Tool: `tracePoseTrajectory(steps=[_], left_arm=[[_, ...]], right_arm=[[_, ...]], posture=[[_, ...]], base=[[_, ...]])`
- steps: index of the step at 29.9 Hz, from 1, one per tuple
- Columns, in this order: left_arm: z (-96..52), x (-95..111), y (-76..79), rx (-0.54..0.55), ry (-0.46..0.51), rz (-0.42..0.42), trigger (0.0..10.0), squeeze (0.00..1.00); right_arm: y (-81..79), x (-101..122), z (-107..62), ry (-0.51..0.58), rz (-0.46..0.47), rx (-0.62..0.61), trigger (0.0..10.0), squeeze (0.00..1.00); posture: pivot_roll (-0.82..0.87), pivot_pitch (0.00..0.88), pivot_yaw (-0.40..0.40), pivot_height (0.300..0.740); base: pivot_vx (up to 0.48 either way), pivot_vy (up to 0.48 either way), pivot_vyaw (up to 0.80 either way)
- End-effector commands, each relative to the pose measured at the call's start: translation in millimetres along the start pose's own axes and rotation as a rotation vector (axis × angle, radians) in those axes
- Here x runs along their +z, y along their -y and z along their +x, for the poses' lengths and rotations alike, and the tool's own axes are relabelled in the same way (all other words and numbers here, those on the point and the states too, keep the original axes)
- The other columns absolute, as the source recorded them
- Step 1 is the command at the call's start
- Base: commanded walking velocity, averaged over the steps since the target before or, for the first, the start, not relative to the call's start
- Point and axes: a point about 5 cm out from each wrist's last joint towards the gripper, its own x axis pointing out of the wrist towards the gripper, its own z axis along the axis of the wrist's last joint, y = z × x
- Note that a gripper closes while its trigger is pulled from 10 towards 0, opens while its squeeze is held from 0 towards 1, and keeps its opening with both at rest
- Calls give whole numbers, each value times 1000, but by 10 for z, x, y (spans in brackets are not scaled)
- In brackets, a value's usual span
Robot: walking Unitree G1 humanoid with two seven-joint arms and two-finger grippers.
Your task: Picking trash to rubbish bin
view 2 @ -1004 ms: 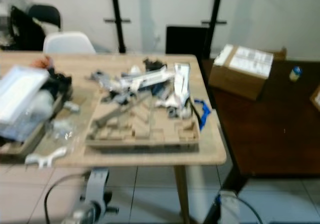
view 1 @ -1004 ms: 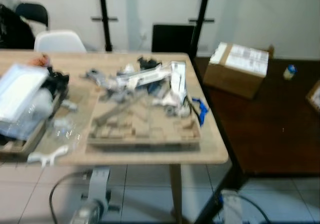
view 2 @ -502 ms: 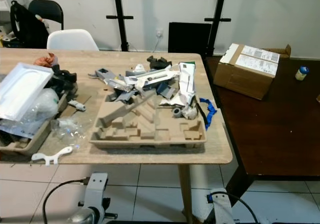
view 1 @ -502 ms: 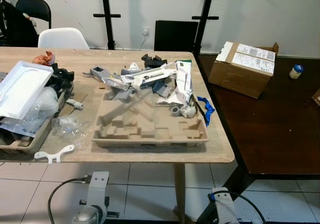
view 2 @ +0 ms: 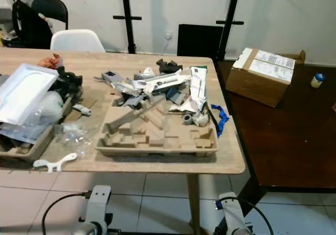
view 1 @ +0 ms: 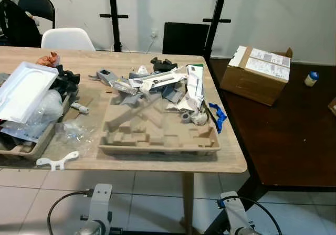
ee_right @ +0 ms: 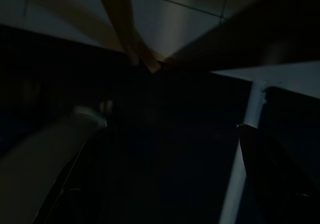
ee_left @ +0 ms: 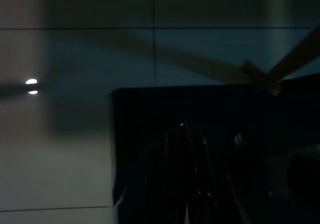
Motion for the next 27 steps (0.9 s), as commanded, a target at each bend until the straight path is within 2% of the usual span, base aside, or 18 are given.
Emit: tracePoseTrajectory(steps=[1,9,13,18,22,25,27], left_arm=[[-20,-113,11,-9,-40,-3,10000,0],[-28,-151,-2,4,-59,7,10000,0],[-46,-145,-102,42,-56,-14,10000,0],[-49,-148,-109,43,-54,-12,10000,0],[-44,-118,-112,44,-40,-12,10000,0],[-46,-133,-105,45,-42,-38,10000,0],[-48,-139,-105,48,-37,-53,10000,0]], right_arm=[[11,-63,-10,-16,-2,-3,10000,0],[7,-42,-8,-3,12,-1,10000,0],[-57,-62,-4,-9,-9,16,10000,0],[-74,-73,-4,-9,-5,20,10000,0],[-66,-79,-5,-11,42,8,10000,0],[-112,-83,-1,4,148,-8,10000,0],[-128,-94,-2,6,163,-13,10000,0]], posture=[[-89,37,-28,740],[-88,47,-17,740],[-90,30,-11,740],[-74,30,-11,740],[-66,43,-9,740],[-68,38,-10,740],[-69,38,-9,740]], base=[[0,0,0],[0,0,0],[0,0,0],[0,0,0],[0,0,0],[0,0,0],[0,0,0]])
